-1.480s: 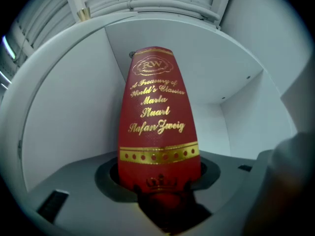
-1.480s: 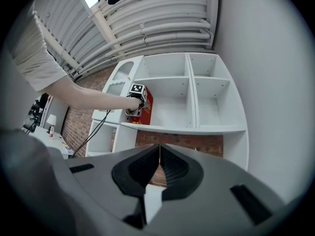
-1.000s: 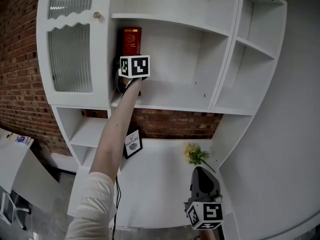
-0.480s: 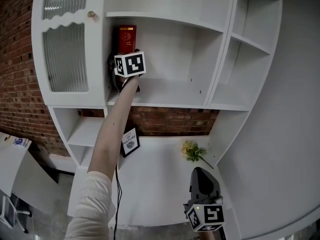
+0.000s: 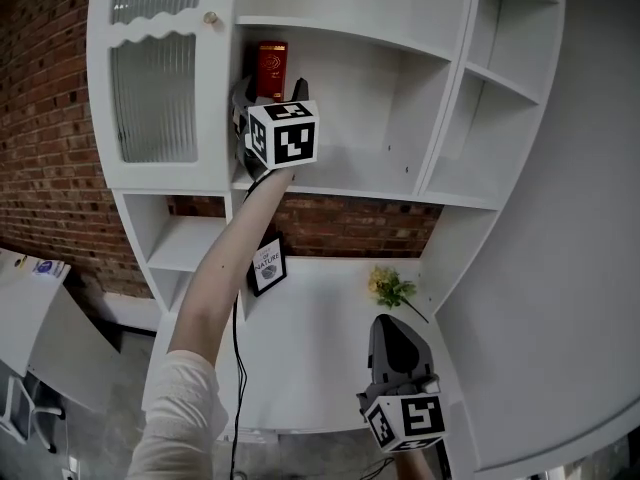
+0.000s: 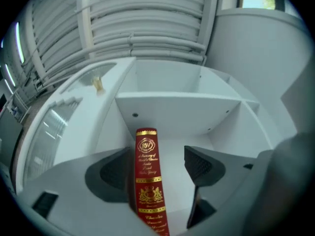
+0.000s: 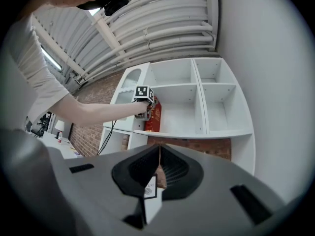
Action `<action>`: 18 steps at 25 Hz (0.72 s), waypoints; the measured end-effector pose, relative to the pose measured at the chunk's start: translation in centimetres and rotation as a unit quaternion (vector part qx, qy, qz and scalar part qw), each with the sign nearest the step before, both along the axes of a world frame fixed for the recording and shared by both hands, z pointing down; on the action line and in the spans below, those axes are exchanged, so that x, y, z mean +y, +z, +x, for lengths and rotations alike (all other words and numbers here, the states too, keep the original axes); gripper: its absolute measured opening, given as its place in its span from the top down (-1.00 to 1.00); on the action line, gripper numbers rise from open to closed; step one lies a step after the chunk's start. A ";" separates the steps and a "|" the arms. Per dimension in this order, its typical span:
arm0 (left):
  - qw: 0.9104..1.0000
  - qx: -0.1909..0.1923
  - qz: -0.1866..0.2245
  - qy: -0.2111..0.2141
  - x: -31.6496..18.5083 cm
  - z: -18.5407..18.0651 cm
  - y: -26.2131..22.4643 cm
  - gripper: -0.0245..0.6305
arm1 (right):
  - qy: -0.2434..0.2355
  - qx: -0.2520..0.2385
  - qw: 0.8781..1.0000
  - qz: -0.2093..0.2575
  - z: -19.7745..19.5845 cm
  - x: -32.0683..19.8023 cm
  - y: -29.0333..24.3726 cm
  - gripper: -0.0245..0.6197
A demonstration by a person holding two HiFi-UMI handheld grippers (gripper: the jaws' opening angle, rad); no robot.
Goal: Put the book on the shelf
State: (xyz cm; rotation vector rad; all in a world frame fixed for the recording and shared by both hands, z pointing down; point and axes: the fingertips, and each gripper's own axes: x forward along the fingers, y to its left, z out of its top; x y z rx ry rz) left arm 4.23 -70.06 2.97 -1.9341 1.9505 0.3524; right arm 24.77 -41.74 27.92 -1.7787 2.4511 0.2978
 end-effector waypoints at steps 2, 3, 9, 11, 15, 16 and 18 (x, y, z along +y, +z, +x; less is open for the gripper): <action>0.999 -0.023 0.039 0.014 3.9 1.3 -0.1 -0.11 | -0.010 0.004 1.000 0.014 -1.1 1.0 -0.9 0.87; 0.997 -0.030 0.061 0.024 6.3 1.9 0.1 -0.10 | -0.015 0.006 1.000 0.021 -1.5 1.6 -1.3 0.87; 0.982 -0.092 0.150 0.075 23.3 4.5 5.0 0.17 | -0.034 0.009 0.997 0.063 -3.4 5.6 -3.5 0.87; 0.973 -0.159 0.145 0.078 28.2 6.0 7.5 0.41 | -0.033 0.009 0.997 0.074 -3.7 6.6 -4.0 0.87; 0.982 -0.124 0.057 0.129 34.9 6.8 15.5 0.88 | -0.030 0.012 0.995 0.092 -4.4 8.3 -3.6 0.87; 0.986 -0.089 0.038 0.134 36.2 6.5 17.6 0.88 | -0.032 0.009 0.995 0.094 -4.5 8.7 -3.3 0.87; 0.990 -0.051 0.001 0.132 38.3 5.7 21.7 0.89 | -0.040 0.002 0.995 0.093 -4.6 9.5 -2.4 0.87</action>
